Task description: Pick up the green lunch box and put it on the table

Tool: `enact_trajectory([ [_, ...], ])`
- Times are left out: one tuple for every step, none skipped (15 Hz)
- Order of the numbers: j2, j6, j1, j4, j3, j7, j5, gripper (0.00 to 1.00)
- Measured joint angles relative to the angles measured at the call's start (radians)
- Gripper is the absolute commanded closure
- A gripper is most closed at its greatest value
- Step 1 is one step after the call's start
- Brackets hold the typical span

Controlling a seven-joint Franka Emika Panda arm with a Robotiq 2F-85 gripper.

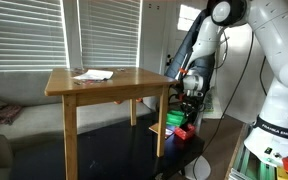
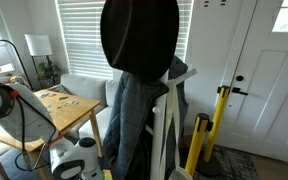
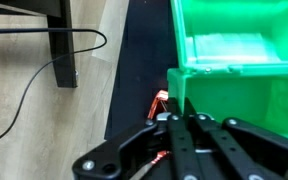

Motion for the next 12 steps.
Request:
enact_trajectory([
  [-0.046,0.003,0.001,-0.045,-0.012,-0.001,-0.019,0.99],
  [-0.093,0.010,0.001,-0.088,-0.026,-0.003,-0.038,0.99],
  [-0.141,0.019,0.002,-0.126,-0.042,-0.015,-0.048,0.99],
  [-0.192,0.025,0.005,-0.163,-0.062,-0.031,-0.057,0.99],
  [-0.243,0.030,0.008,-0.196,-0.084,-0.043,-0.068,0.99],
  [-0.297,0.038,0.015,-0.227,-0.110,-0.050,-0.086,0.99],
  [-0.349,0.048,0.023,-0.256,-0.138,-0.051,-0.113,0.99],
  [-0.401,0.058,0.032,-0.282,-0.169,-0.050,-0.145,0.99],
  [-0.451,0.064,0.038,-0.305,-0.197,-0.049,-0.182,0.99],
  [-0.498,0.065,0.040,-0.323,-0.223,-0.049,-0.224,0.99],
  [-0.545,0.066,0.040,-0.336,-0.243,-0.049,-0.267,0.99],
  [-0.590,0.067,0.039,-0.346,-0.258,-0.048,-0.310,0.99],
])
